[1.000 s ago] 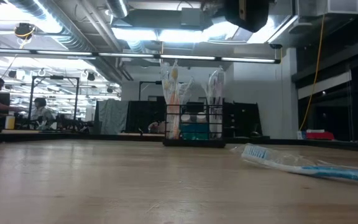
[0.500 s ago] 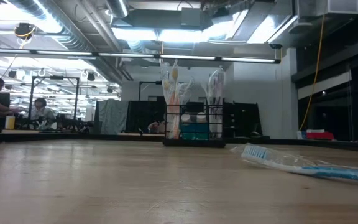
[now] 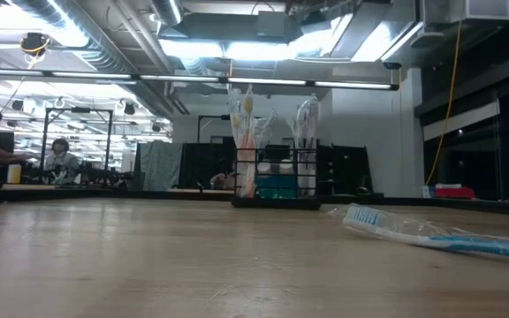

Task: Pick & Place toothbrushing station
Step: Put the orange toothbrush into the left section of the mesh organizer

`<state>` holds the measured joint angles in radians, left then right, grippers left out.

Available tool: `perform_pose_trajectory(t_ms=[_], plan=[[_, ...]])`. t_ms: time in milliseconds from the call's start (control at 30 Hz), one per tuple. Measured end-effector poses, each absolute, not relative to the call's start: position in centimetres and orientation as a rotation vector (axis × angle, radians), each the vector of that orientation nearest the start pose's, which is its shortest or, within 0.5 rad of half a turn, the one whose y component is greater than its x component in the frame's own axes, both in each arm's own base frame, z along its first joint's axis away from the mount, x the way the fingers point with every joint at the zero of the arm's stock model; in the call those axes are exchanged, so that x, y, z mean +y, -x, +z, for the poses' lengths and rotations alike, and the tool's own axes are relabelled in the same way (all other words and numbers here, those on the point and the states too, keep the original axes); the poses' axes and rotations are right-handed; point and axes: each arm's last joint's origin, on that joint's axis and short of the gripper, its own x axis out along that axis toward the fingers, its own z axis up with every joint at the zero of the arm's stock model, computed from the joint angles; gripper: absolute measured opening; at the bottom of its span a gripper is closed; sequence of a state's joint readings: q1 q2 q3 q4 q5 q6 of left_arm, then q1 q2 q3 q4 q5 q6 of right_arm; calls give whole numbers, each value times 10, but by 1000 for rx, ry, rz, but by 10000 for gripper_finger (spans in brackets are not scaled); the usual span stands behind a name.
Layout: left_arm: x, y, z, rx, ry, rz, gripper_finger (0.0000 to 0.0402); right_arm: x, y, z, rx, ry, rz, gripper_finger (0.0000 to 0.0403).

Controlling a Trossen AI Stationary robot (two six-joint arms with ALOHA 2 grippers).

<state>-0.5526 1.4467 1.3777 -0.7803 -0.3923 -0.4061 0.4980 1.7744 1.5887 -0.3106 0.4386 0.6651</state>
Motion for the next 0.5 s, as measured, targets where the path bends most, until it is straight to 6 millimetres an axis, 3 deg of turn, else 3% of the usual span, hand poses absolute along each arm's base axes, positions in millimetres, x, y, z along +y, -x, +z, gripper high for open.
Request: perform_pose_trajectory(t_ms=[300,500], plan=[[-148,-261,339,746,6,11,169,185,-369,344,311,-446,-67,2],[-146,-261,339,729,-3,52,162,183,-369,342,344,-437,-68,3]])
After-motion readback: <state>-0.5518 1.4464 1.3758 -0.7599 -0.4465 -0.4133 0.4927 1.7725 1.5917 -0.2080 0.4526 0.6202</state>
